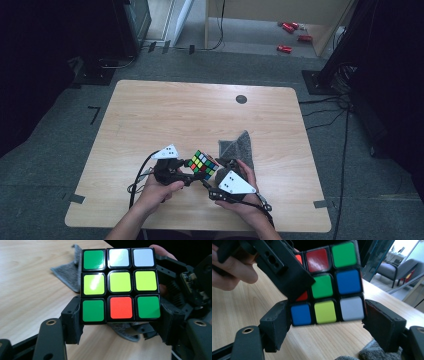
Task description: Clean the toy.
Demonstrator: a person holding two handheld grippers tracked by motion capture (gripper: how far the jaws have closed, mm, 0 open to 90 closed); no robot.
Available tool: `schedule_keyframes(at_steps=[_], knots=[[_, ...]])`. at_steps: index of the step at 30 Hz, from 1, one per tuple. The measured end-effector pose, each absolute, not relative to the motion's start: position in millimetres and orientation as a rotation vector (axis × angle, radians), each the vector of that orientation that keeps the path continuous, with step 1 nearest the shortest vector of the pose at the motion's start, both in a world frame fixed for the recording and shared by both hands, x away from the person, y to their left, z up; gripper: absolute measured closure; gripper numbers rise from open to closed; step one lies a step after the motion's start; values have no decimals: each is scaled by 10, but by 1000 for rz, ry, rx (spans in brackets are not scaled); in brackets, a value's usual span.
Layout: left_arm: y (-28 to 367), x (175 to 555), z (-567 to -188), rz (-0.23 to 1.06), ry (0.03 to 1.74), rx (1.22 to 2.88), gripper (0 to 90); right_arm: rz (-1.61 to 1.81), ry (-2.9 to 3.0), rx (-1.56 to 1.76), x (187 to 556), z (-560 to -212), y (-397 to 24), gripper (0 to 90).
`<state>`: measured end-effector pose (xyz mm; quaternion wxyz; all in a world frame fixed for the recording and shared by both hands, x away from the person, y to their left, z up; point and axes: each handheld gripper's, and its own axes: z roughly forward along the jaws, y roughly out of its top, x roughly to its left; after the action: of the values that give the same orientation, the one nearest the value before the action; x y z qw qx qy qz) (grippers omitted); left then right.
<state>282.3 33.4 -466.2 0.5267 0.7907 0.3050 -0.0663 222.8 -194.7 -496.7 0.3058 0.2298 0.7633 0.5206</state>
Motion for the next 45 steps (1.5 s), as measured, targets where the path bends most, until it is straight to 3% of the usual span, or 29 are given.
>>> schedule_keyframes(at_steps=[8,12,15,26,30,36,45], knots=[[343,2865,-4702,-205,729,1878,330,1330,2009,553,2209,-4971,-1923,336],[406,2874,-4670,-188,726,1829,241,1332,2037,603,2222,-4957,-1933,338],[506,2880,-4631,-114,719,1796,185,1330,2029,673,2257,-4943,-2011,338],[460,2808,-4732,151,605,1947,188,1593,1964,926,2325,-4706,-2384,337],[410,2723,-4743,273,508,1952,257,1623,1977,979,2299,-4639,-2362,336],[324,2630,-4790,450,383,1977,232,1649,2005,1035,2250,-4599,-2230,336],[279,2560,-4817,539,278,1945,221,1657,2073,1093,2241,-4641,-2093,335]])
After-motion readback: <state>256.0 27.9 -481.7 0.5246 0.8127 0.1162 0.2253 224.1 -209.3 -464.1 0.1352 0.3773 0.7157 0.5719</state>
